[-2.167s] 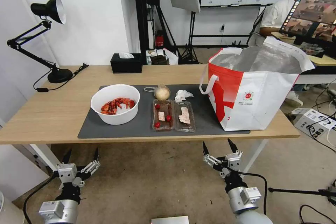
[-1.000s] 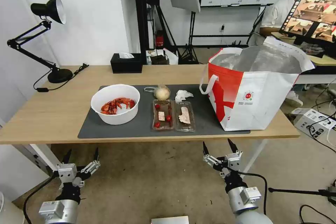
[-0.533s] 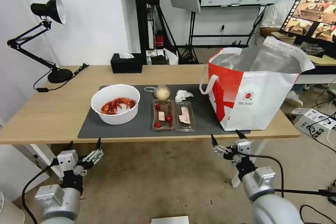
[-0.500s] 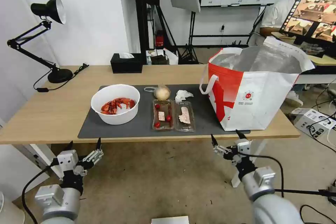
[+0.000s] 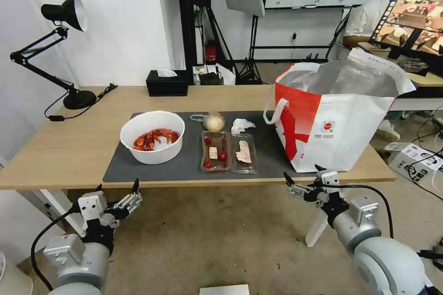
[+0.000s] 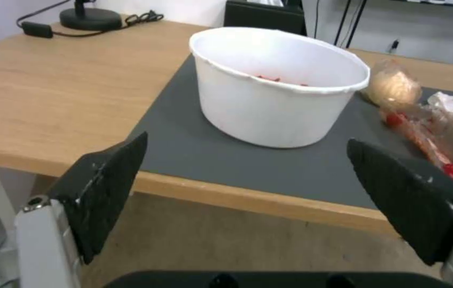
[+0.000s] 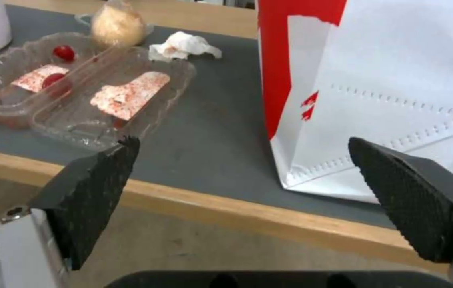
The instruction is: Pick up the trash from the table and place it into the takeout bag.
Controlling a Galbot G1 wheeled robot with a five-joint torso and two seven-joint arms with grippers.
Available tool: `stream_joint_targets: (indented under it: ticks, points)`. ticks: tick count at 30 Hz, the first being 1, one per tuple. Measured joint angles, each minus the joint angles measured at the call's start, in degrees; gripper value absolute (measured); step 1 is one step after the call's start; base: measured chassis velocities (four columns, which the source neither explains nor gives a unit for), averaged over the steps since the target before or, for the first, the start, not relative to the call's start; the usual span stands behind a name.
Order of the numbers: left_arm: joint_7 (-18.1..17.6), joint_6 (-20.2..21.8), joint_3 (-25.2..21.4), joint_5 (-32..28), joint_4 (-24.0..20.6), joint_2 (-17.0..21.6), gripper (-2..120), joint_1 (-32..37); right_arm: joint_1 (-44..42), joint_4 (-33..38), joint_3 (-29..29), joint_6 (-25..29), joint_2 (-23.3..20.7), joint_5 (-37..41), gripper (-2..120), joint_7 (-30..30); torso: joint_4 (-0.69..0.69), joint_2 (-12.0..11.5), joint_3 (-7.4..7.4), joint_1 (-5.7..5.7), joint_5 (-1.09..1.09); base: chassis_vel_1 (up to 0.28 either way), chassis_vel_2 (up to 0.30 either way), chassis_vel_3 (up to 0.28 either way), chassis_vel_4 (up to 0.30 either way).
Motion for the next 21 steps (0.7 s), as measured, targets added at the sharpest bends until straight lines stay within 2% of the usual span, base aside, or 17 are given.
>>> stream_joint_targets:
  ticks: [6,13,15,16,19,20,21]
  points:
    - [0.0,0.4,0.1,-0.2,0.2,0.1,100,0.1,0.0,0.0,-0.6,0.6,0.2,1.0,100,0.2,0.0,0.0,0.0,0.0,0.0,0.0,0.0,0.0,0.0]
    - [0.0,1.1,0.3,-0.3,0.3,-0.2,100,0.1,1.1,0.2,-2.1,2.1,-0.7,6.1,100,1.4,0.0,0.0,0.0,0.0,-0.01,0.0,0.0,0.0,0.0]
    - [0.0,1.1,0.4,-0.6,0.3,-0.3,100,0.3,2.5,0.3,-3.4,2.8,-0.8,11.1,100,2.9,0.0,0.0,0.0,0.0,-0.01,0.0,0.0,0.0,0.0]
    - [0.0,1.1,0.4,-0.6,0.3,-0.3,100,0.3,2.5,0.3,-3.4,2.8,-0.8,11.1,100,2.9,0.0,0.0,0.0,0.0,-0.01,0.0,0.0,0.0,0.0]
    - [0.0,1.0,0.2,-1.8,0.3,0.0,100,0.4,5.2,1.8,-5.8,3.1,-0.6,25.2,100,8.2,0.01,0.0,0.0,0.0,-0.01,0.0,0.0,0.0,0.0]
    - [0.0,1.0,0.2,-1.8,0.3,0.0,100,0.4,5.2,1.8,-5.8,3.1,-0.6,25.2,100,8.2,0.01,0.0,0.0,0.0,-0.01,0.0,0.0,0.0,0.0]
    - [0.0,0.9,0.0,-2.1,0.3,0.2,100,0.3,6.0,2.3,-6.2,3.1,-0.5,30.2,100,10.1,0.01,0.0,0.0,0.0,-0.01,0.0,0.0,0.0,0.0]
